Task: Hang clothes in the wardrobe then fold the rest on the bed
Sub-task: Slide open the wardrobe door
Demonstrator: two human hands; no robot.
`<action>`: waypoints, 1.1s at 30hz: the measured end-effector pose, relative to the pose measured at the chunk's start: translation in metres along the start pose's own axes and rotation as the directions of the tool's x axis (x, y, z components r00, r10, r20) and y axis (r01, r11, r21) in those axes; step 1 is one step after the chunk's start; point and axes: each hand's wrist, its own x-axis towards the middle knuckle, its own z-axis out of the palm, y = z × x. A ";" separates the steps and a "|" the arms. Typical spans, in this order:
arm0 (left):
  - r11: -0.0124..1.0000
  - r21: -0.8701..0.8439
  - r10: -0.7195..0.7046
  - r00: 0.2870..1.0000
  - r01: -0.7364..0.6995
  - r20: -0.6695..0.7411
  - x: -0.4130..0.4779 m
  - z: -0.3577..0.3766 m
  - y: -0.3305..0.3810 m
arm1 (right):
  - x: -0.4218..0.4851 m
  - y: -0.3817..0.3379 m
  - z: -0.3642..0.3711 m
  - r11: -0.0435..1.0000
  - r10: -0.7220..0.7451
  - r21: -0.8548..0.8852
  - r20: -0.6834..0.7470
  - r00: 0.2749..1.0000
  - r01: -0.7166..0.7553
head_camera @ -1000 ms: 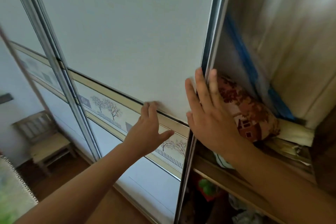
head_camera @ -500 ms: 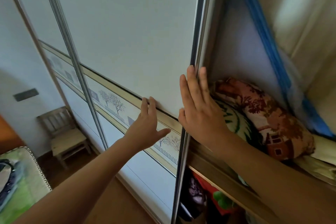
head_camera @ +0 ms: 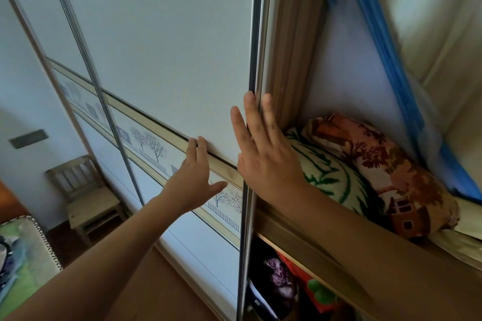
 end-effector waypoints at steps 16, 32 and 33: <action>0.989 0.146 -0.029 0.997 0.018 0.074 -0.028 -0.051 0.029 | -0.013 0.012 -0.060 0.926 -0.045 0.370 0.315 0.948 -0.079; 0.915 0.153 0.317 0.899 -0.373 0.302 -0.058 -0.109 0.215 | -0.049 0.134 -0.262 0.860 0.375 -0.149 0.833 0.407 -0.488; 0.904 0.146 0.352 0.892 -0.403 0.284 -0.057 -0.117 0.226 | -0.046 0.140 -0.274 0.856 0.402 -0.173 0.814 0.419 -0.487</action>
